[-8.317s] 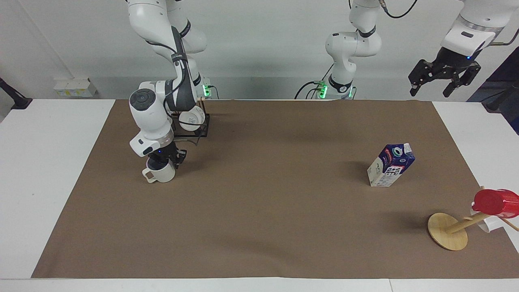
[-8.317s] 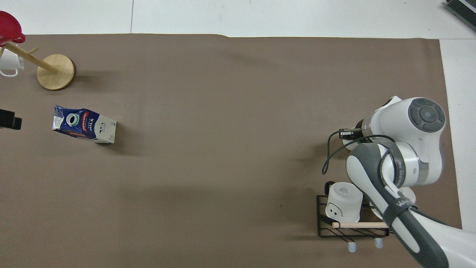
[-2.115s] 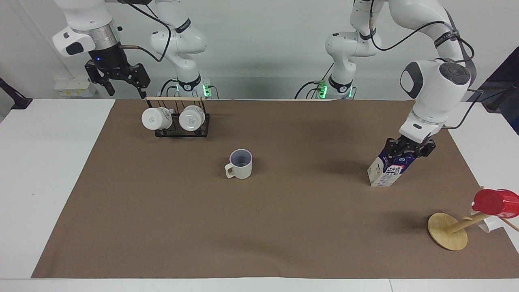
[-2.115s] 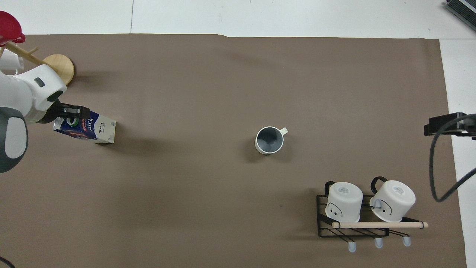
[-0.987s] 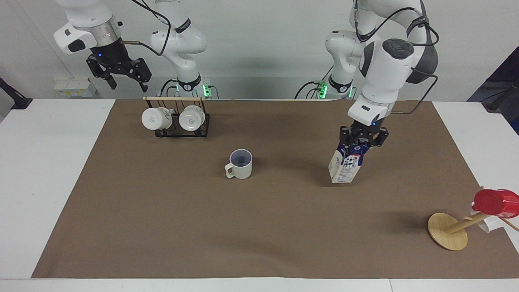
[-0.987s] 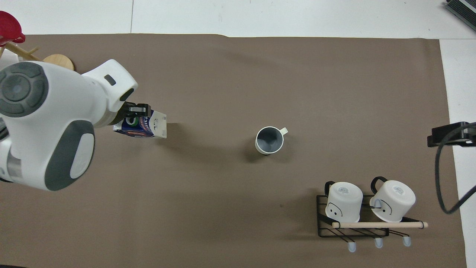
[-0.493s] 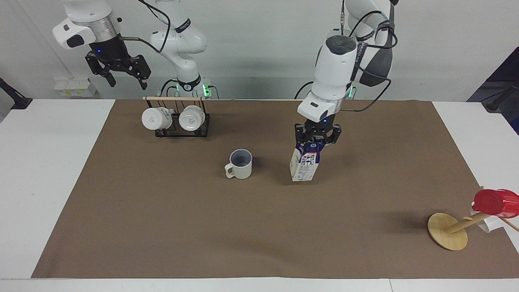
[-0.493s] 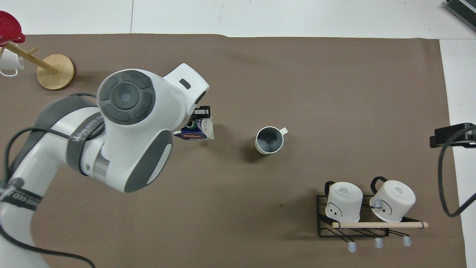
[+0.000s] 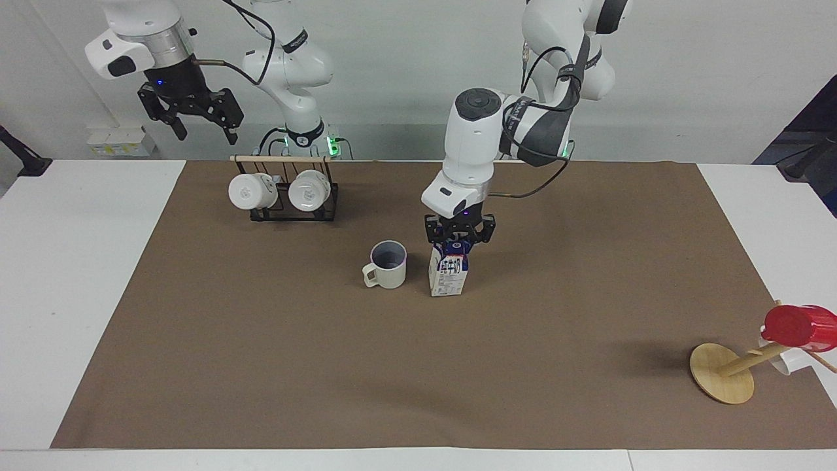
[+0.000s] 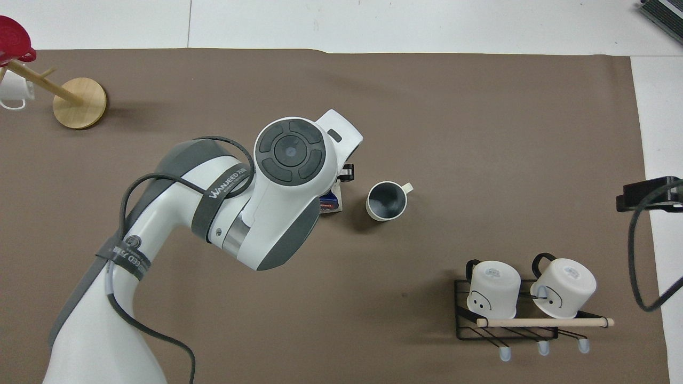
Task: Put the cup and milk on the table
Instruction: 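Carry the milk carton with the left gripper beside the white mug, then release the carton and withdraw the left gripper toward its rest position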
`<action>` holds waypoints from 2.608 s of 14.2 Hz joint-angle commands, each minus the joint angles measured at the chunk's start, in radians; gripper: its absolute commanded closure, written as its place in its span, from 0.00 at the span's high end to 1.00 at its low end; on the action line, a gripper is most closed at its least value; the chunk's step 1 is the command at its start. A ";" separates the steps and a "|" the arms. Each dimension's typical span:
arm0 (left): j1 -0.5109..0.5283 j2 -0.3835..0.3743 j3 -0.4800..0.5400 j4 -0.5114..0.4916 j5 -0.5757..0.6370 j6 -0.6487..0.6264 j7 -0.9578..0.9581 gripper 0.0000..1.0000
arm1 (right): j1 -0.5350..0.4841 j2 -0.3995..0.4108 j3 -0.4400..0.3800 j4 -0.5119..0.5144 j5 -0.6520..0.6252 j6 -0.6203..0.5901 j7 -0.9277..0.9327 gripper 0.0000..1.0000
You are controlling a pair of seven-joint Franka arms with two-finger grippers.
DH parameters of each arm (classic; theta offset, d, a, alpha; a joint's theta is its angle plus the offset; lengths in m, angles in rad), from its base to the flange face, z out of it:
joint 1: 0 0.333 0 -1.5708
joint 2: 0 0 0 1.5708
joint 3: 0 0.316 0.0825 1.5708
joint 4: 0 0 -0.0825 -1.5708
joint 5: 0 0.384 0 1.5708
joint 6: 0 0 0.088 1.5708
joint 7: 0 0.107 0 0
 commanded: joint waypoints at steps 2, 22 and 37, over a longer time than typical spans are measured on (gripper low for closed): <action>-0.020 0.018 0.012 0.029 0.011 0.029 -0.019 0.40 | -0.013 -0.007 0.011 0.000 0.011 -0.006 -0.022 1.00; 0.058 -0.252 0.024 -0.006 -0.012 -0.221 0.039 1.00 | -0.016 -0.023 0.003 -0.030 0.029 0.014 -0.031 1.00; 0.523 -0.334 0.033 0.141 -0.023 -0.468 0.677 1.00 | -0.021 -0.029 -0.010 -0.035 0.015 -0.001 -0.036 1.00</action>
